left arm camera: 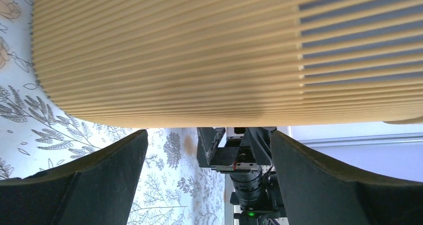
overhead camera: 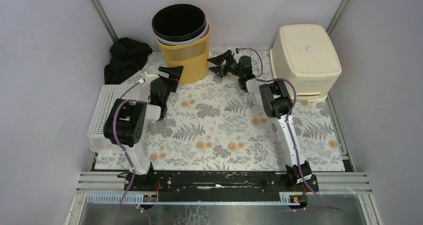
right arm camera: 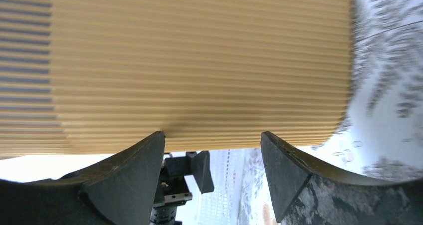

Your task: Turn the large container upside down

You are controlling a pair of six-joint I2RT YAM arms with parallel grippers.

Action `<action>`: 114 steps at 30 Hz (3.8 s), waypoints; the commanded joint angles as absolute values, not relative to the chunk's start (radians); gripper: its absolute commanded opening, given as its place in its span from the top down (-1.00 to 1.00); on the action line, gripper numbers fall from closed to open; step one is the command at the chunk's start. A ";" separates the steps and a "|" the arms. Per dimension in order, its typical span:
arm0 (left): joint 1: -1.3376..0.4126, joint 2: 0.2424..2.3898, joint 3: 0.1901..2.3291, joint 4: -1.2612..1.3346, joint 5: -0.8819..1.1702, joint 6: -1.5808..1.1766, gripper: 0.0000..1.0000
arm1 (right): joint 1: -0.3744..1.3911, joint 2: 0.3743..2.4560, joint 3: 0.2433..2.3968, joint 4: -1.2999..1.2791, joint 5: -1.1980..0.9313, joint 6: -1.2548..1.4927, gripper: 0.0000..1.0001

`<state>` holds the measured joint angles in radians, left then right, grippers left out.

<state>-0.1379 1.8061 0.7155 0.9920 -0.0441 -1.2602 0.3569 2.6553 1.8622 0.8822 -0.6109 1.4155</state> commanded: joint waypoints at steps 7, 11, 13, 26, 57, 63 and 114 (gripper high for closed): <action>-0.184 1.703 0.678 1.010 -0.010 -1.220 -1.00 | 0.382 2.384 1.671 0.987 -0.716 1.315 -0.55; -0.175 1.621 0.642 0.940 -0.031 -1.203 -1.00 | 0.351 2.341 1.604 0.964 -0.699 1.291 -0.54; -0.163 1.585 0.639 0.901 -0.044 -1.188 -1.00 | 0.325 2.360 1.624 0.985 -0.682 1.325 -0.54; -0.020 1.691 0.745 0.945 -0.042 -1.206 -1.00 | 0.297 2.655 2.141 0.889 -0.545 1.424 -0.54; 0.056 1.986 0.894 1.199 -0.018 -1.314 -0.13 | 0.417 2.830 2.285 0.894 -0.478 1.491 0.02; 0.027 1.972 0.867 1.197 -0.002 -1.290 -0.11 | 0.436 2.782 2.189 0.944 -0.507 1.476 0.03; -0.219 1.539 0.412 1.092 0.143 -1.208 -0.17 | 0.509 1.867 0.795 1.091 -0.604 1.118 0.07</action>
